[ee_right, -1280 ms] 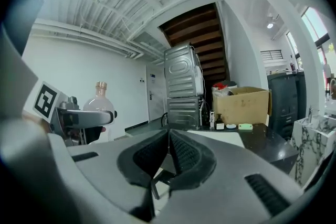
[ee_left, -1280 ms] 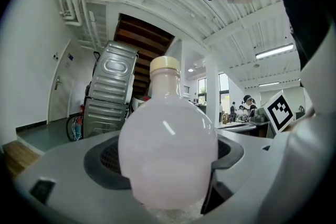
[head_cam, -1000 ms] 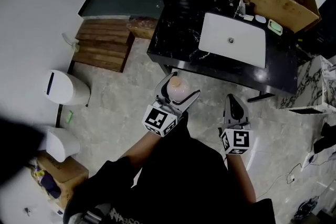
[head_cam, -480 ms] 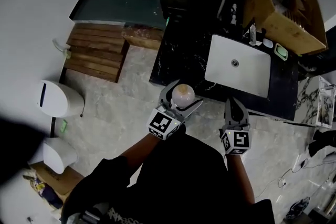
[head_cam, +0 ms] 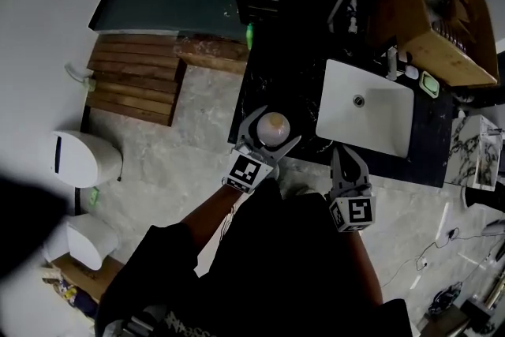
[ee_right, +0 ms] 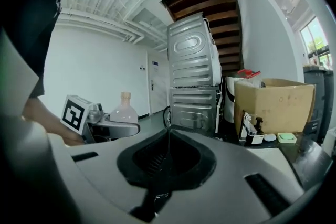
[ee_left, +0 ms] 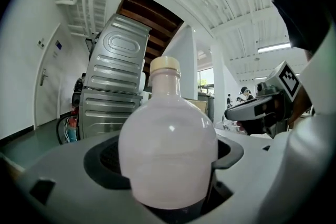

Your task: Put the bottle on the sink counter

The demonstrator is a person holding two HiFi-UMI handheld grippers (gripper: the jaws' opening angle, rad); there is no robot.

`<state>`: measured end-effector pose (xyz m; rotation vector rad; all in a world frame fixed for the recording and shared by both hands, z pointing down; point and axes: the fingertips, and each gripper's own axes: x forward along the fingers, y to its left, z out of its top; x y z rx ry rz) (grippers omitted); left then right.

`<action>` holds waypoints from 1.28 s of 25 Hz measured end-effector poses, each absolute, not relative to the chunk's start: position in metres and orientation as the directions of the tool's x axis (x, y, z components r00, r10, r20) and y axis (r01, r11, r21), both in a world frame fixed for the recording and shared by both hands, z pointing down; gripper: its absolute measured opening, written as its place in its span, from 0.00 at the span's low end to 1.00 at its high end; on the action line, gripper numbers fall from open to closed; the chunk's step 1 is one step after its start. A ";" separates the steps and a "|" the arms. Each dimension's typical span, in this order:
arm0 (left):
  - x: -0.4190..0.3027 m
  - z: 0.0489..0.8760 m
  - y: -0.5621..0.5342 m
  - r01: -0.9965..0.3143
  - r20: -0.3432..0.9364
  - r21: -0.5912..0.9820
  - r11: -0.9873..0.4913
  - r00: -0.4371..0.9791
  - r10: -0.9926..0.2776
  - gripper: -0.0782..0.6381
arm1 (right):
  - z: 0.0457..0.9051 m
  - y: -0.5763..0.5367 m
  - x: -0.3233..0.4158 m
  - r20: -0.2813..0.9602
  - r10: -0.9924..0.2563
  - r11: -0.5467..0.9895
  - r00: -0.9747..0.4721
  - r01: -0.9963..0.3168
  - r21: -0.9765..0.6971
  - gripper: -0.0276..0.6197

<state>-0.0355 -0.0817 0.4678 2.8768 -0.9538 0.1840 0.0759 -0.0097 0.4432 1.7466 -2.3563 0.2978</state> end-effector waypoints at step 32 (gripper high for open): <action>-0.050 0.619 -0.174 -0.738 0.405 -0.005 -0.675 0.616 -0.676 0.67 | 0.493 -0.122 0.081 0.362 -0.834 0.417 -0.416 -0.905 -0.080 0.10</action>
